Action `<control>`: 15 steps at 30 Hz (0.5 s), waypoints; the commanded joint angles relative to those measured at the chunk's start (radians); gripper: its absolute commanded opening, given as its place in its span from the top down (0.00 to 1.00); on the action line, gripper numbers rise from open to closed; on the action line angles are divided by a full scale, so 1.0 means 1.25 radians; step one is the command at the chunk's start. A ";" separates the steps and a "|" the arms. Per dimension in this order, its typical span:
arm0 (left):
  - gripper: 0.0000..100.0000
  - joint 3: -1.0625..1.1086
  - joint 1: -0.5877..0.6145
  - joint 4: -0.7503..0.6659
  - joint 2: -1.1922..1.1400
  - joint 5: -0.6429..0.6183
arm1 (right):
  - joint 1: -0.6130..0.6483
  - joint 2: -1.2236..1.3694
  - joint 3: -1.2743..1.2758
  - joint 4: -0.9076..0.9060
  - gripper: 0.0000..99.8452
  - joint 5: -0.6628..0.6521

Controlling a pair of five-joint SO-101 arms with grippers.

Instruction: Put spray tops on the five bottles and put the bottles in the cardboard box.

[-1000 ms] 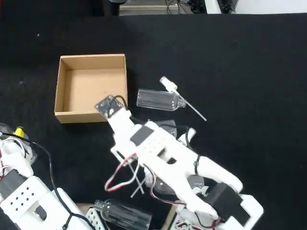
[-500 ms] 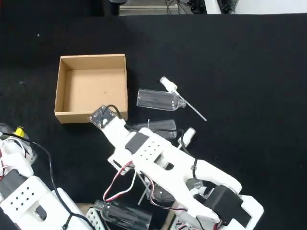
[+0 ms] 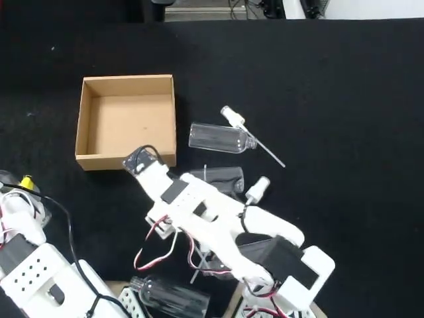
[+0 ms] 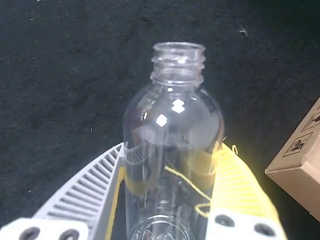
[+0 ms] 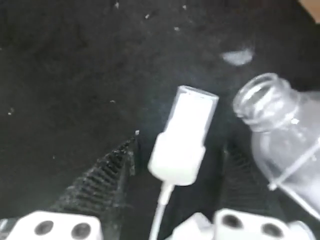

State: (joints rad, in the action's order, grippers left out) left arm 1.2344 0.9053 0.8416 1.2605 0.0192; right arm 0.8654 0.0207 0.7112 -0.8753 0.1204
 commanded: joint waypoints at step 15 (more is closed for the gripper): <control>0.76 0.042 -0.290 0.014 0.016 0.045 | -0.232 -0.578 -0.192 -0.206 0.99 -0.150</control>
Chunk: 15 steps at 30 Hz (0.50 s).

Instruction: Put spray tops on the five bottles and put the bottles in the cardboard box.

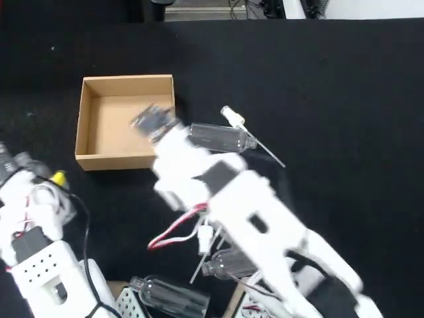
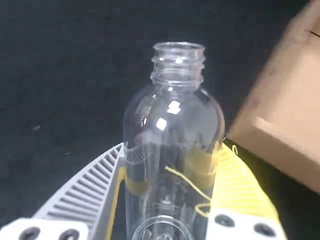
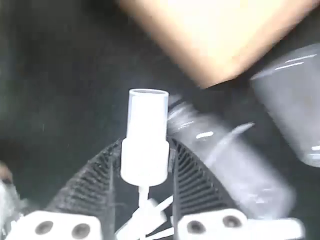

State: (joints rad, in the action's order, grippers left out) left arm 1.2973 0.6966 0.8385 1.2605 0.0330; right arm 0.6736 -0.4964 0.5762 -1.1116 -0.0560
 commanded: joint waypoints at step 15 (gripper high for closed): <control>0.76 -0.015 -0.646 -0.167 0.016 0.059 | -0.104 -0.425 -0.139 0.485 0.99 0.092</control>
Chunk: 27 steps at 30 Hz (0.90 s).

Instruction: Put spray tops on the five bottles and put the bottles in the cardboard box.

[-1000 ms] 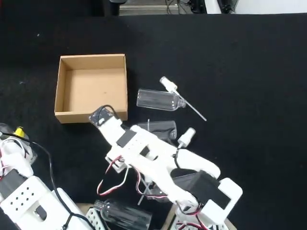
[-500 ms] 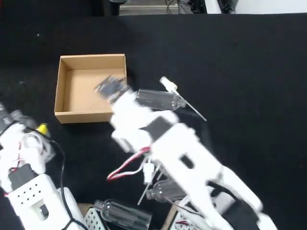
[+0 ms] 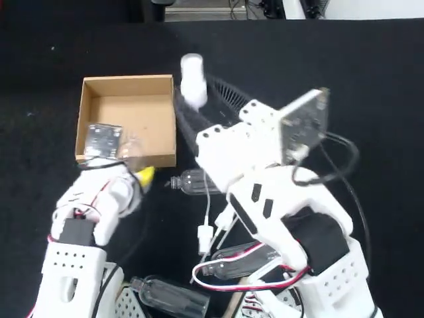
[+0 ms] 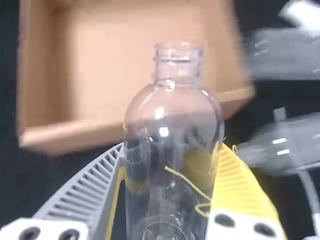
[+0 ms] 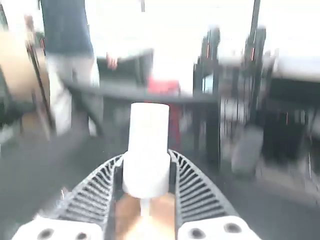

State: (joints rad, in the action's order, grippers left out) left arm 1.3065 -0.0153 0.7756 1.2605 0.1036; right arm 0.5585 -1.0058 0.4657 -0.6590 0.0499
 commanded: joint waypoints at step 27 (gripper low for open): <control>0.76 0.228 -0.207 -0.245 0.422 -0.122 | -0.083 -0.017 0.093 0.399 0.99 0.178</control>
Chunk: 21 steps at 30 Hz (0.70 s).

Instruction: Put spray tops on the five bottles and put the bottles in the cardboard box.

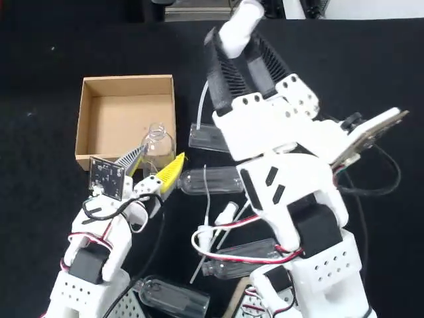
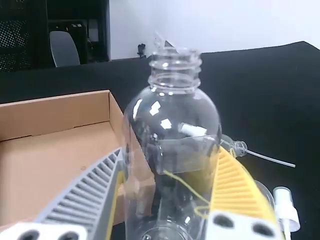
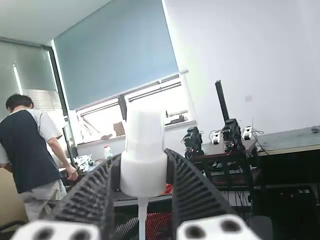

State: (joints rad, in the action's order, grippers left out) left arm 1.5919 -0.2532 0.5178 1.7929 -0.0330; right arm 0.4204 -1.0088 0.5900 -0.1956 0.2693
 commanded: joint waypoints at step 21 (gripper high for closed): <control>0.76 0.087 0.007 -0.205 0.014 -0.012 | 0.077 0.153 -0.014 0.134 0.99 0.001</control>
State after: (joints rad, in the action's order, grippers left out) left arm 1.6778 -0.2992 0.3092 1.7883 -0.0391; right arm 0.4772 -0.9183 0.5838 -0.0453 0.2693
